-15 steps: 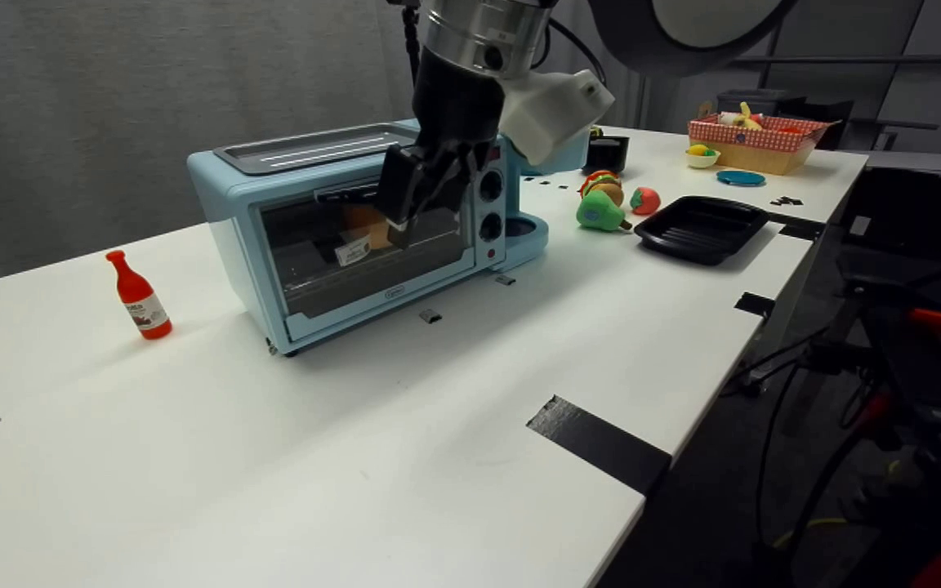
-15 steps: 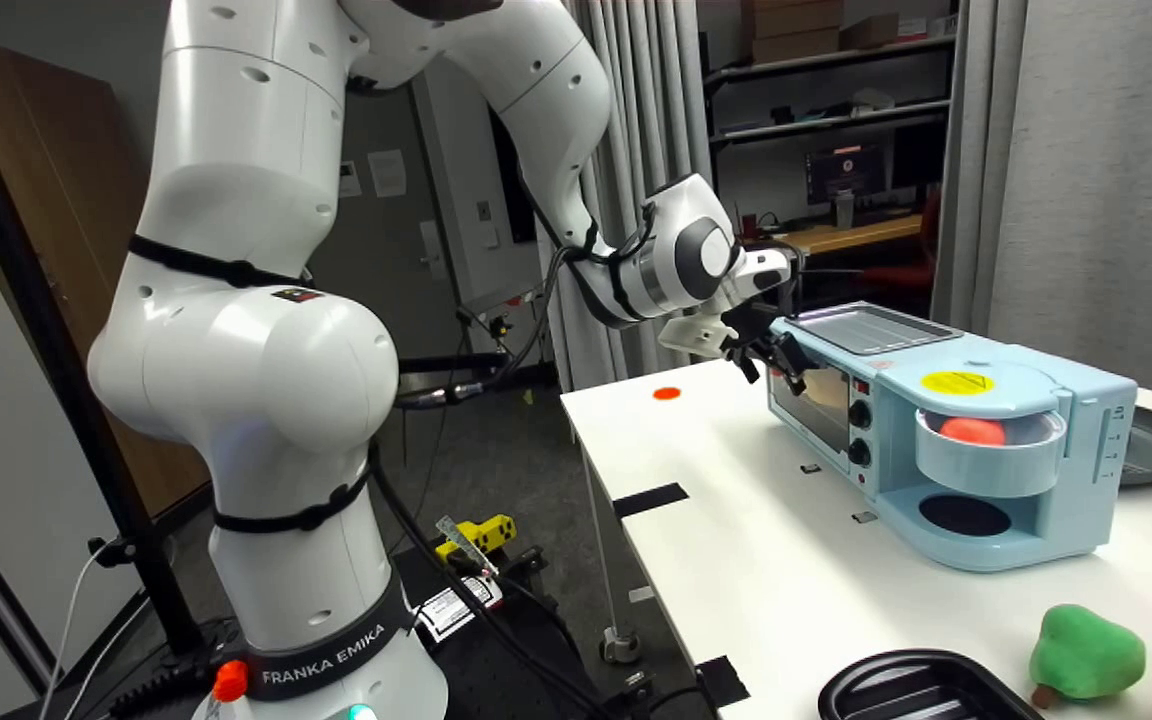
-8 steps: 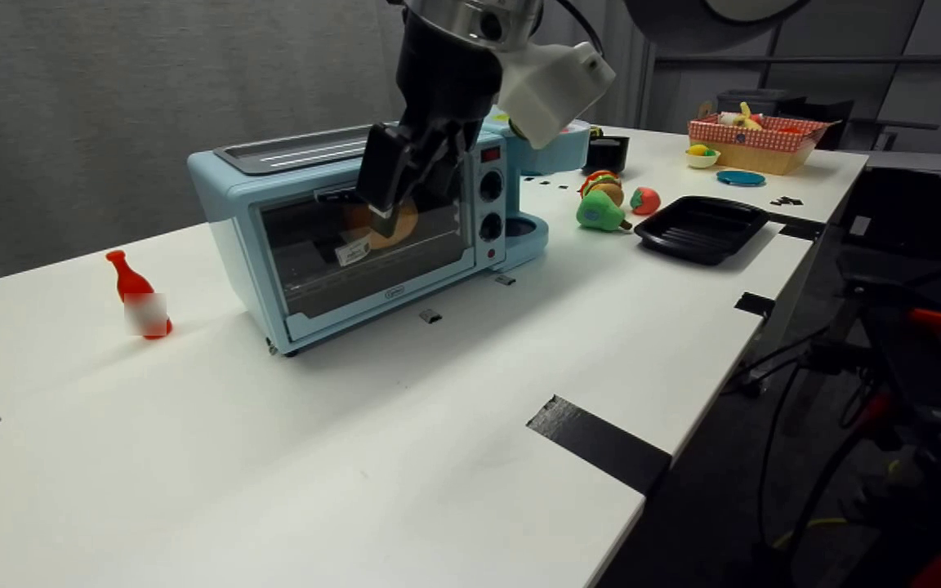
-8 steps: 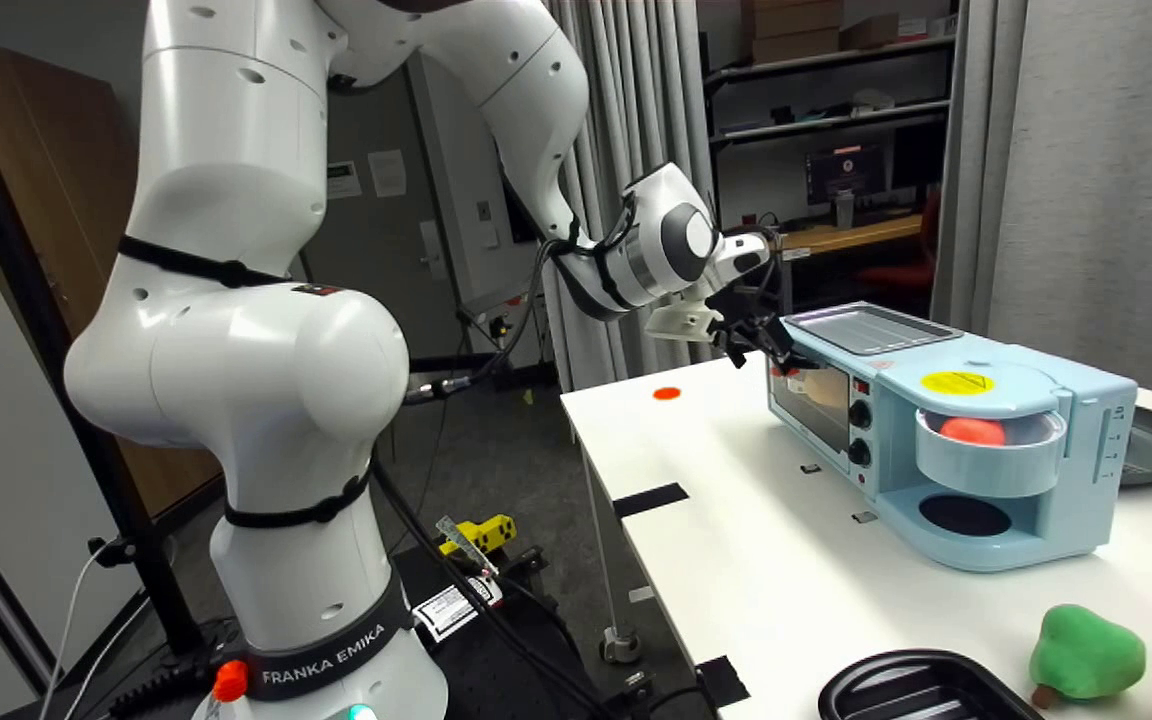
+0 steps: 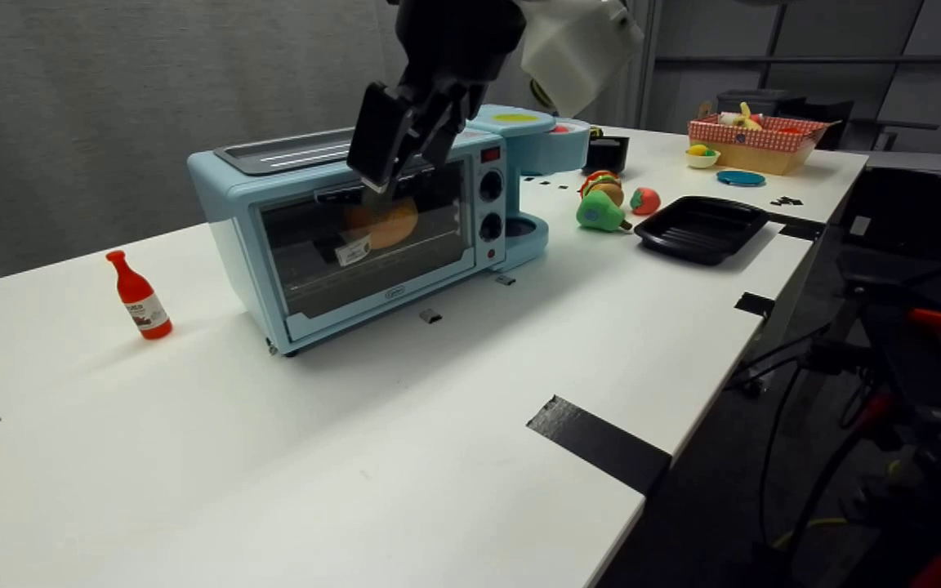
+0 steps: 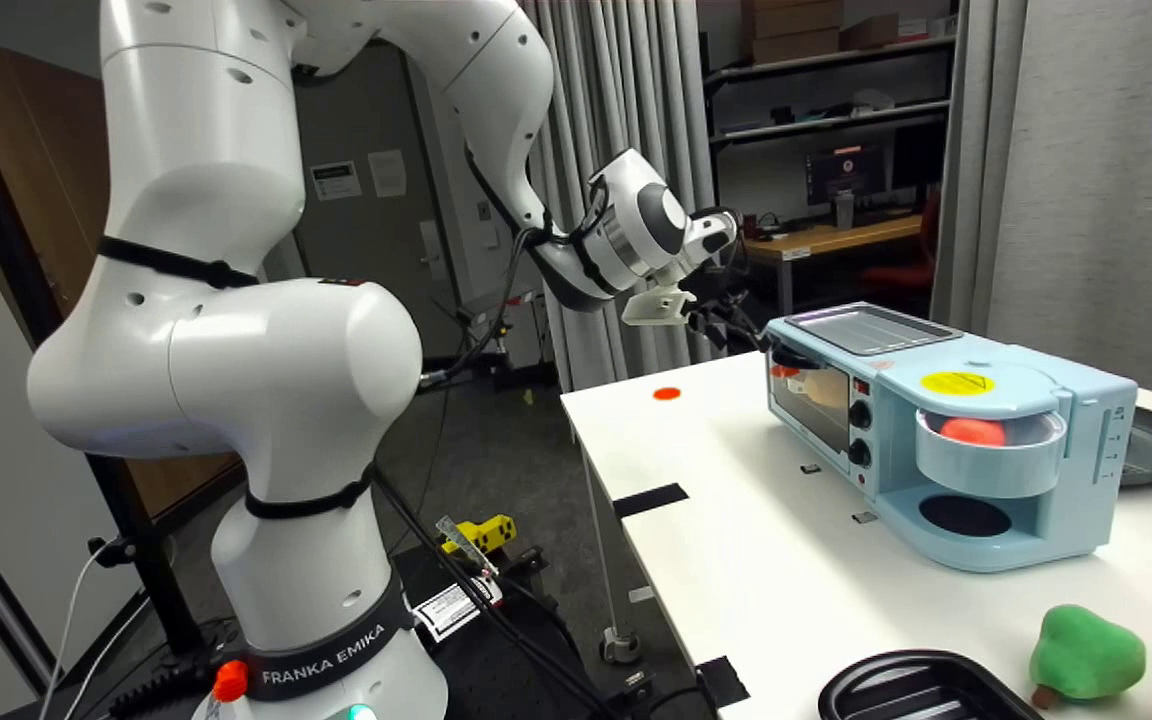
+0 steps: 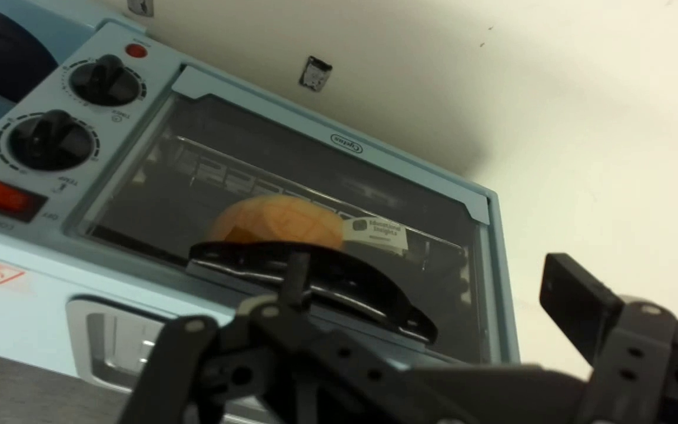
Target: Close the oven door
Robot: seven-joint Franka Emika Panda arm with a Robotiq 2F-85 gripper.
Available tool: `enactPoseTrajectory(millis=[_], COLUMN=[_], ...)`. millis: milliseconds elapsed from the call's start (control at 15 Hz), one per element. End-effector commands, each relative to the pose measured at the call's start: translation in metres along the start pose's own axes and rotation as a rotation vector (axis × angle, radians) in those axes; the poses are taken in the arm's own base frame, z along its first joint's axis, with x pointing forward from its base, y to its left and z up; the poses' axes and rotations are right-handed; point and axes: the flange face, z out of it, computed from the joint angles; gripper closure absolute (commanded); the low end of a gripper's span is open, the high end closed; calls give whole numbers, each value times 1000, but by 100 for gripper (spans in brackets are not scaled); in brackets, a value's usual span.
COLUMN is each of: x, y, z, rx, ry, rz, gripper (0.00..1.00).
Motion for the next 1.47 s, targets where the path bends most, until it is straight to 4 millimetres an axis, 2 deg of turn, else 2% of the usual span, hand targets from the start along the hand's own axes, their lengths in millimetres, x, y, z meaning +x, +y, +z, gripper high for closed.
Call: enactPoseTrajectory(millis=[0, 467, 533, 1400], x=[-7, -16, -10, -12], y=[-6, -24, -23, -25], z=[-23, -47, -36, -35], rx=[4, -24, -25, -30], ry=[30, 78, 79, 79], rz=[8, 6, -4, -7], gripper=[0, 0, 0, 0])
